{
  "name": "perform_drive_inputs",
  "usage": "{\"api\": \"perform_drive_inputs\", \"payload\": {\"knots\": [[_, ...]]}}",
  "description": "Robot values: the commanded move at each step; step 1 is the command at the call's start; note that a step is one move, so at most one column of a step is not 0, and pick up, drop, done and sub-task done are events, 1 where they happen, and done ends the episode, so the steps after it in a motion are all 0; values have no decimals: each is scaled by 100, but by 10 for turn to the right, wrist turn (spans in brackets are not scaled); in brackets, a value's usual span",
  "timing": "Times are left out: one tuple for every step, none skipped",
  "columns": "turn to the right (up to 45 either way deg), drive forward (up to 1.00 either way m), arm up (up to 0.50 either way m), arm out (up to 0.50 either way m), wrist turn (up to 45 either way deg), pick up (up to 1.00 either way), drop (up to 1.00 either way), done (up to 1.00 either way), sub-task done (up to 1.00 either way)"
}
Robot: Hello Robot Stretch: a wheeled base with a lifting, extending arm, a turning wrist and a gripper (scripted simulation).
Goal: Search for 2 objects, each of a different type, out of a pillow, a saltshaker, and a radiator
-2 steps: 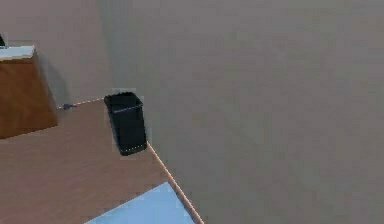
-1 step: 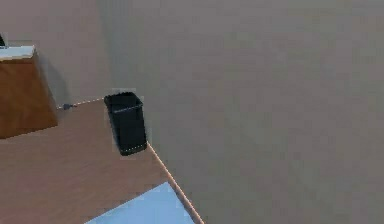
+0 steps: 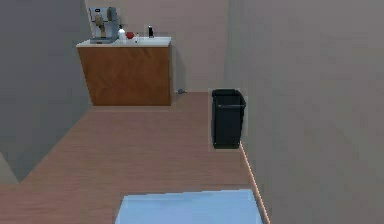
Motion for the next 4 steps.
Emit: {"api": "perform_drive_inputs", "payload": {"knots": [[0,15,0,0,0,0,0,0,0],[-180,0,0,0,0,0,0,0,0],[0,100,0,0,0,0,0,0,0],[0,100,0,0,0,0,0,0,0]]}}
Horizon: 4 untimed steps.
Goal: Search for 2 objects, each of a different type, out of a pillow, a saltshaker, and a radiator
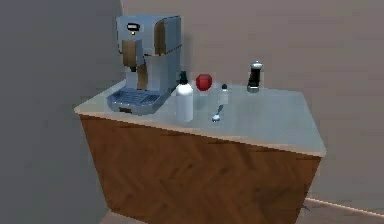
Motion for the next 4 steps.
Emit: {"api": "perform_drive_inputs", "payload": {"knots": [[-60,0,0,0,0,0,0,0,0],[0,35,0,0,0,0,0,0,0],[210,0,0,0,0,0,0,0,0],[0,0,0,0,0,0,0,100,0]]}}
